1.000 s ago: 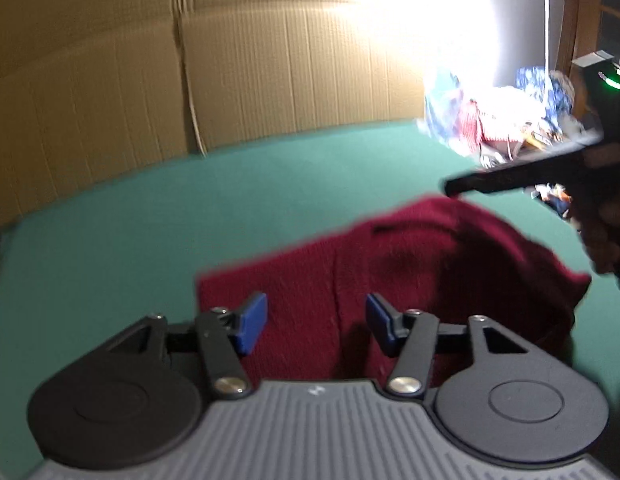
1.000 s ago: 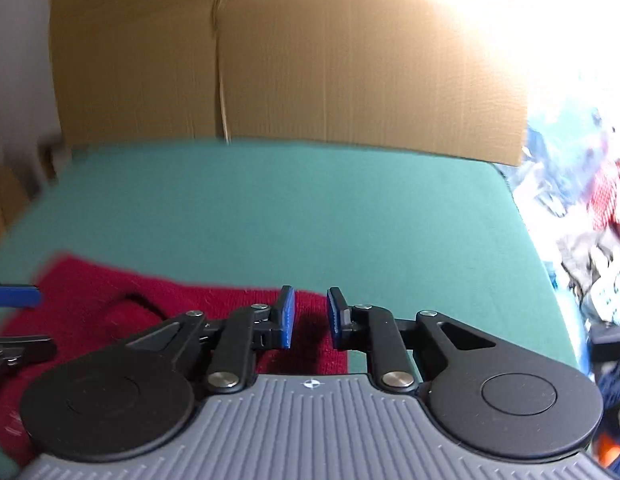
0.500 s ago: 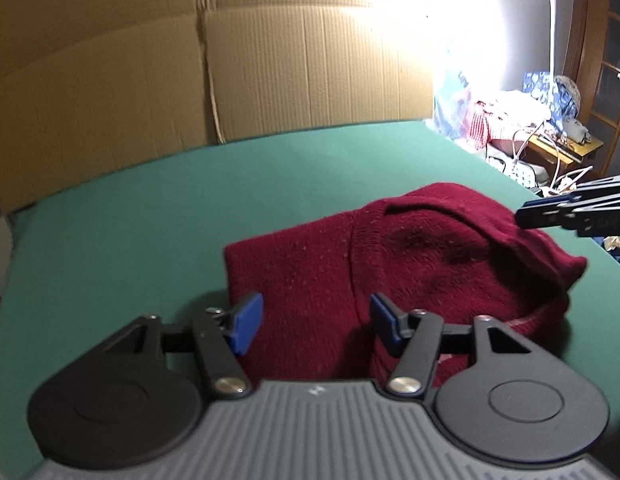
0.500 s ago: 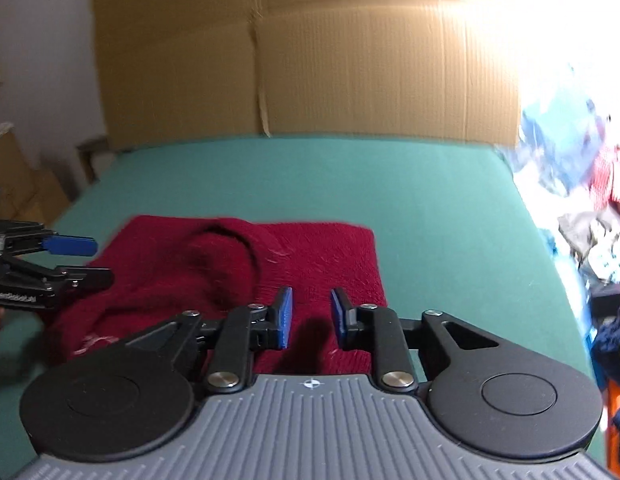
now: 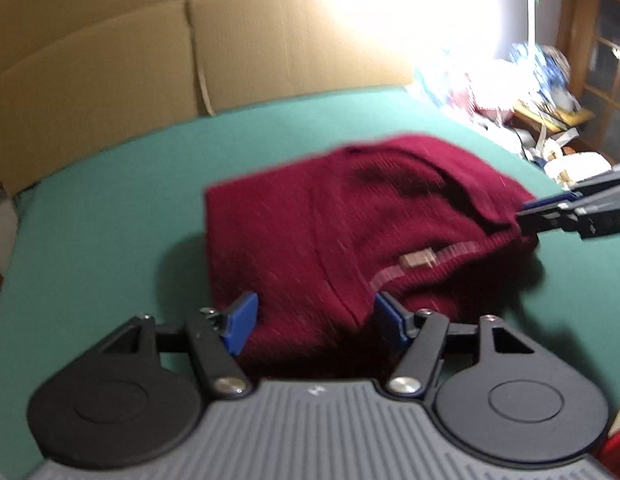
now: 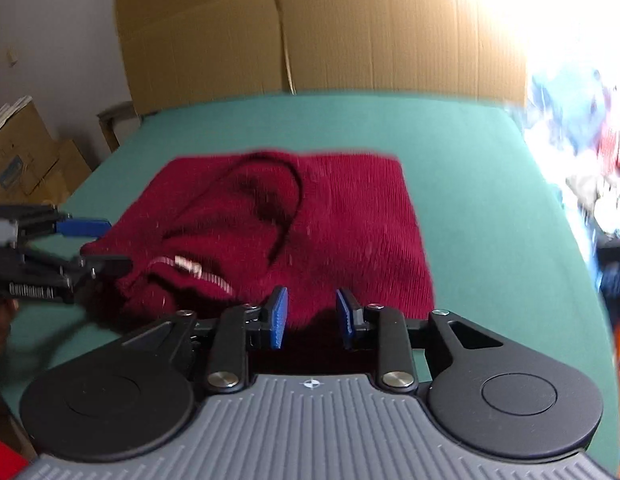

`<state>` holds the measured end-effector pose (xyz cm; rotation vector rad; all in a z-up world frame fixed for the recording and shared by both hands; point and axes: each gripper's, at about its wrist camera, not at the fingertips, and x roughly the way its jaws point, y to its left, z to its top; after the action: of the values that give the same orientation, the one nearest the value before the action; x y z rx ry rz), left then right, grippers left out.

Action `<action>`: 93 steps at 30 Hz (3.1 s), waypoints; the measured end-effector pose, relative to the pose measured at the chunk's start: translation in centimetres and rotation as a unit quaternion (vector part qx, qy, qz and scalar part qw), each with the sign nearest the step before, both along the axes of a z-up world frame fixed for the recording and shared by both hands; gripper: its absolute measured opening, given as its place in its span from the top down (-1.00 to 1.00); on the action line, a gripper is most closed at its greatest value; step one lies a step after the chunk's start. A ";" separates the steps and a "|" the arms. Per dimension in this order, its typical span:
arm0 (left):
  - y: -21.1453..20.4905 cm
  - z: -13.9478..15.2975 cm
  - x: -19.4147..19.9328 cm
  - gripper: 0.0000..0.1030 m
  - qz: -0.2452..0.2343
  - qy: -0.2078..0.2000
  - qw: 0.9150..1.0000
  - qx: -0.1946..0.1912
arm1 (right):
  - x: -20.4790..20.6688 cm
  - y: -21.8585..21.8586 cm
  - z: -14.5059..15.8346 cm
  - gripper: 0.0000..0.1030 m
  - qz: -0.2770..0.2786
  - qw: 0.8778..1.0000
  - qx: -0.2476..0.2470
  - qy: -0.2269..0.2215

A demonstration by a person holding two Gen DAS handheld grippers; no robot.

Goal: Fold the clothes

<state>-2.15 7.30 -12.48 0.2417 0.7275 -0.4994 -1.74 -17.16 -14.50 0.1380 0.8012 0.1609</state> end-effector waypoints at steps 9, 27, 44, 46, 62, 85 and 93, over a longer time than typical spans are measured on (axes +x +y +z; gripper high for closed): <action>-1.3 0.5 -2.3 -0.47 -0.028 -0.013 0.999 0.030 | -2.3 -2.1 1.1 0.24 -0.010 0.999 0.033 0.029; -4.0 -0.9 -3.1 -0.50 -0.066 -0.057 0.987 0.133 | -2.3 -6.4 -1.4 -0.04 -0.187 0.939 0.243 0.158; -5.8 -2.6 -4.9 0.03 -0.097 -0.092 0.974 0.181 | -1.6 -5.0 -1.2 0.10 -0.288 0.916 0.252 0.123; -5.9 -2.6 -5.2 0.18 -0.102 -0.094 0.974 0.181 | -1.6 -5.0 -1.0 0.25 -0.286 0.919 0.246 0.115; -14.1 -0.4 -6.3 0.85 -0.129 0.010 0.992 0.008 | 6.2 -8.7 0.5 0.39 -0.177 0.978 0.099 0.037; 1.0 13.5 6.7 -0.76 -0.162 -0.100 0.980 0.058 | -8.4 -3.5 0.9 -0.36 -0.027 0.972 0.222 0.079; -3.5 10.9 16.5 -0.81 -0.323 -0.059 0.934 0.141 | -8.8 4.1 -1.9 -0.36 -0.173 0.916 0.339 0.127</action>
<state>14.38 3.79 -1.61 0.7900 0.5892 -0.9959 -10.49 -13.07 -16.42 0.9702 0.9399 0.0784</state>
